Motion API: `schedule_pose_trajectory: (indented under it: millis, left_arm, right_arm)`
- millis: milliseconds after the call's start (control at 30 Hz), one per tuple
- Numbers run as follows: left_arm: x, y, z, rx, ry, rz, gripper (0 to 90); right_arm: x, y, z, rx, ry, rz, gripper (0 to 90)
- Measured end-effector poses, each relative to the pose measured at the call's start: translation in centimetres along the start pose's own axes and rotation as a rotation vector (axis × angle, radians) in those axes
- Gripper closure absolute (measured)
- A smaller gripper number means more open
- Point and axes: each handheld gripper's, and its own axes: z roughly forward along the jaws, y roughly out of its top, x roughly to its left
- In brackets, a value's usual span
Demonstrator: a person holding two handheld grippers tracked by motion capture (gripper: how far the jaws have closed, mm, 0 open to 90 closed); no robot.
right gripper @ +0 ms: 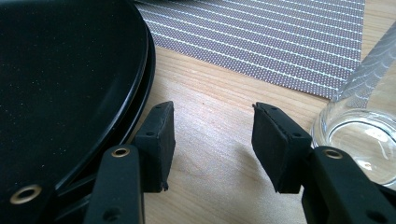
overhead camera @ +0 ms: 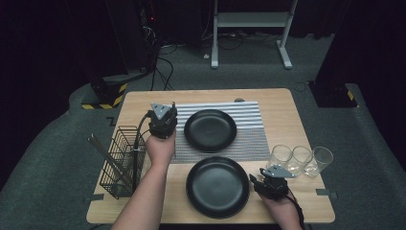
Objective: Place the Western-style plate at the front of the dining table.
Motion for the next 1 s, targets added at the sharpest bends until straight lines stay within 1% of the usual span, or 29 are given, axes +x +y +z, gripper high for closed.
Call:
schedule_pose_trajectory:
  millis: [367,467,667,800,900,967,1000]
  left_arm:
    - [-0.2,0.4,1.8,0.046,0.007,0.014,83.0]
    - [0.0,0.4,2.4,0.054,0.009,0.001,83.1]
    - [0.4,0.5,3.5,0.083,0.008,-0.01,83.1]
    - [0.3,0.6,4.0,0.093,0.005,-0.009,83.1]
    - [0.5,0.5,4.4,0.099,0.007,-0.013,83.1]
    - [0.6,0.5,4.6,0.105,0.003,-0.026,83.1]
    - [0.7,0.5,4.8,0.108,0.002,-0.026,83.1]
  right_arm:
    - [0.0,0.0,0.0,-0.001,0.002,-0.003,48.9]
    - [0.0,0.0,0.0,-0.002,0.003,-0.001,48.9]
    - [-0.1,0.0,0.0,0.0,0.005,-0.001,48.9]
    - [-0.1,0.0,0.0,-0.004,0.006,0.008,48.9]
    - [-0.1,0.0,0.0,-0.003,0.007,0.01,48.9]
    - [-0.1,0.0,0.0,-0.003,0.007,0.011,48.8]
    - [-0.1,0.0,-0.1,-0.004,0.007,0.01,48.8]
